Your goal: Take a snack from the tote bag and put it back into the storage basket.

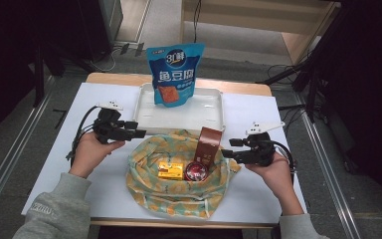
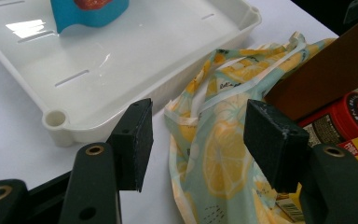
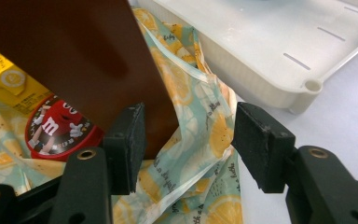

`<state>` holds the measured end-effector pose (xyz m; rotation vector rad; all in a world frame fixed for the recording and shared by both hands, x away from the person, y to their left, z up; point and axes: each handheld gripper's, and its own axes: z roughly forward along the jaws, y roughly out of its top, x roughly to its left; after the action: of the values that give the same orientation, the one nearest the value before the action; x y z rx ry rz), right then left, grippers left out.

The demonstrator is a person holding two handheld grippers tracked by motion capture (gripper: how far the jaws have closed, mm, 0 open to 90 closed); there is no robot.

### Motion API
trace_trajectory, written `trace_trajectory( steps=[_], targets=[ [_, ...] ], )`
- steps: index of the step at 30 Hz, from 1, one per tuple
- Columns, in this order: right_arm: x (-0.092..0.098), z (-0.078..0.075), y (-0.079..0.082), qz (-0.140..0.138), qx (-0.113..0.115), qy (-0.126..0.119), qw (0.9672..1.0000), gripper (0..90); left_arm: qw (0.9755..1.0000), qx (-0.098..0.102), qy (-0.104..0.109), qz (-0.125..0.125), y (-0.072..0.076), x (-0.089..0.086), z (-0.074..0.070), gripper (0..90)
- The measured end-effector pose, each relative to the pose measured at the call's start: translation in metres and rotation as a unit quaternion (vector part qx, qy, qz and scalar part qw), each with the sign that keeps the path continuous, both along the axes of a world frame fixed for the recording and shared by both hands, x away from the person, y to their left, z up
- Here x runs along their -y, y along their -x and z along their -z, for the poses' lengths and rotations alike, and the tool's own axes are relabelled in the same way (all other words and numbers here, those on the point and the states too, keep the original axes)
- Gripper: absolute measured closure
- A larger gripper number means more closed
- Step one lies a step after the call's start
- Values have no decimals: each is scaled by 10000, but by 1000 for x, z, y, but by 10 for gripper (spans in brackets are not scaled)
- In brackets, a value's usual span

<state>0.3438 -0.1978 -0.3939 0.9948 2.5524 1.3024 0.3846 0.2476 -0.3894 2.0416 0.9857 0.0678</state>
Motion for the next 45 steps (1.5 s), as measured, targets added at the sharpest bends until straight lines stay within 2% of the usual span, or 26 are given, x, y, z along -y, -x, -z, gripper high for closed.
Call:
trace_trajectory(
  steps=[4, 7, 9, 12, 17, 20, 23, 28, 37, 39, 45],
  targets=[
    [-1, -5, 3, -68, -10, 15, 10000, 425, 10000, -15, -37, -15, 0, -2, 2, 428],
    [-2, -9, 5, -92, -13, 39, 9999, 423, 10000, -51, -19, 9, -1, -2, 3, 429],
    [-1, -12, 6, -103, -3, 19, 9999, 423, 9999, -117, 66, 69, -1, -2, 5, 435],
    [-1, -16, 9, -157, 39, -7, 9999, 424, 9999, -114, 50, 95, -2, -2, 5, 439],
    [-5, -23, 15, -370, 107, -48, 9992, 431, 9998, -145, 71, 135, -3, -1, 6, 438],
    [-8, -27, 18, -501, 225, -1, 9985, 415, 9998, -145, 68, 142, -2, -1, 7, 437],
    [-12, -31, 21, -545, 243, -2, 9982, 372, 9997, -146, 110, 130, -2, -3, 6, 434],
    [-18, -31, 18, -564, 203, 22, 9982, 325, 9997, -135, 147, 116, -2, -5, 5, 434],
    [-31, -34, 13, -643, 161, 65, 9978, 291, 9996, -198, 35, 174, -1, -5, 6, 429],
    [-34, -36, 13, -641, 182, 60, 9978, 283, 9995, -208, 114, 210, 1, -5, 4, 427],
    [-38, -39, 9, -624, 161, 105, 9979, 270, 9995, -124, 157, 231, 3, -5, -1, 425]
  ],
)
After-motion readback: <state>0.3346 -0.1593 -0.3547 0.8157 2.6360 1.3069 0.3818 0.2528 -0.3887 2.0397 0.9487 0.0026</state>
